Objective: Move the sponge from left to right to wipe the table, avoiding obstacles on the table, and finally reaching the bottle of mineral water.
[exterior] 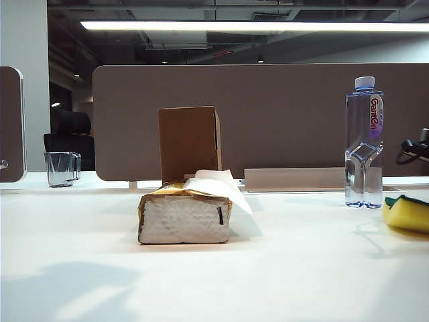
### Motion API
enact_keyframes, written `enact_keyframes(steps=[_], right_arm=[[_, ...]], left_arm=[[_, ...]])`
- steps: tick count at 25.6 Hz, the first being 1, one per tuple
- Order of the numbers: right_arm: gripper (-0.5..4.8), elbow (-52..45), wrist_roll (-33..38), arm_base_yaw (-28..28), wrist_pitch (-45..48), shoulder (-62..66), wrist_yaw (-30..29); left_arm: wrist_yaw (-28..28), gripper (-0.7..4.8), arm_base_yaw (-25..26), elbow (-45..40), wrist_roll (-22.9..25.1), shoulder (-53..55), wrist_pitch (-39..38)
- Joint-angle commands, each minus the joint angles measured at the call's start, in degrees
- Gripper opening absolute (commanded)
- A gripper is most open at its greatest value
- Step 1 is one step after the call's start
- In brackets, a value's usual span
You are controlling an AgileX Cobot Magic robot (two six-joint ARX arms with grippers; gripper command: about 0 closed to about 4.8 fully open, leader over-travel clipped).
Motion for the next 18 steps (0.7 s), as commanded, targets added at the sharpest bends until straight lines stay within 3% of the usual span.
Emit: enact_keyframes(steps=[1, 18], right_arm=[[-0.09, 1.3, 0.0, 0.0, -1.7, 3.4, 4.1], [-0.09, 11.2, 0.0, 0.0, -1.2, 12.1, 4.1]], left_arm=[[0.2, 3.41, 0.0, 0.4, -0.1, 0.0, 0.4], [0.2, 3.41, 0.0, 0.4, -0.1, 0.0, 0.4]])
